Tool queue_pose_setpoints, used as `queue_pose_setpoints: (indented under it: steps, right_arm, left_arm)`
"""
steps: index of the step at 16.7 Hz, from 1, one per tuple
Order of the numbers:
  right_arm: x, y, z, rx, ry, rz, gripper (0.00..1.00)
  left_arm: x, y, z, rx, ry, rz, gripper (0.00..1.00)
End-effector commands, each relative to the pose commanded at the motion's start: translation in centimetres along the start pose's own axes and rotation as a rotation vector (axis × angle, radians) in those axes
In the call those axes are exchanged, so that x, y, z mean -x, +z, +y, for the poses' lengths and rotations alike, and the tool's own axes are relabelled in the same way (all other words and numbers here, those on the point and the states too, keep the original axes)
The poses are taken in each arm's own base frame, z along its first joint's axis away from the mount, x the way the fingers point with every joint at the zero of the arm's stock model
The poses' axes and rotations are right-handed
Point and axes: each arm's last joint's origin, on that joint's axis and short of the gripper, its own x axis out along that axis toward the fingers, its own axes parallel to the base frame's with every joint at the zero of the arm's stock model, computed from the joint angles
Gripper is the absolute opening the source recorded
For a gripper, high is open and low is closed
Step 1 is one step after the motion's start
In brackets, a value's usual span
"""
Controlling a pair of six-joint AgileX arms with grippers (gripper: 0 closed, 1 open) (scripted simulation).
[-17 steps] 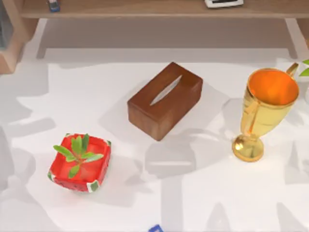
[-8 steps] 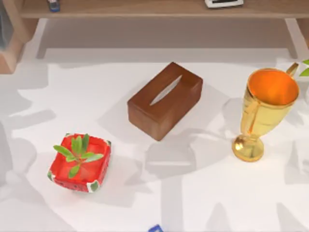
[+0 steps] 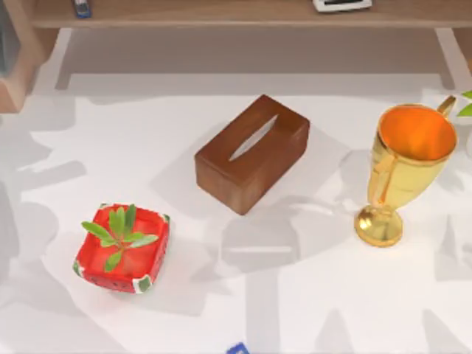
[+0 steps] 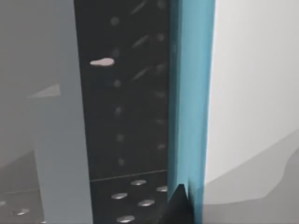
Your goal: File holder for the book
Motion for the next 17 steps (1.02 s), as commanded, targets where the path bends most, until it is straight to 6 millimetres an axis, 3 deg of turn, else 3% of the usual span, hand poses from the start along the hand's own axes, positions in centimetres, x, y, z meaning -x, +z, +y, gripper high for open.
queue_pose_setpoints:
  steps: [11, 17]
  right_arm:
    - [0.00, 0.00, 0.00, 0.000, 0.000, 0.000, 1.00]
    - [0.00, 0.00, 0.00, 0.000, 0.000, 0.000, 1.00]
  left_arm:
    - [0.00, 0.00, 0.00, 0.000, 0.000, 0.000, 0.98]
    - [0.00, 0.00, 0.00, 0.000, 0.000, 0.000, 1.00]
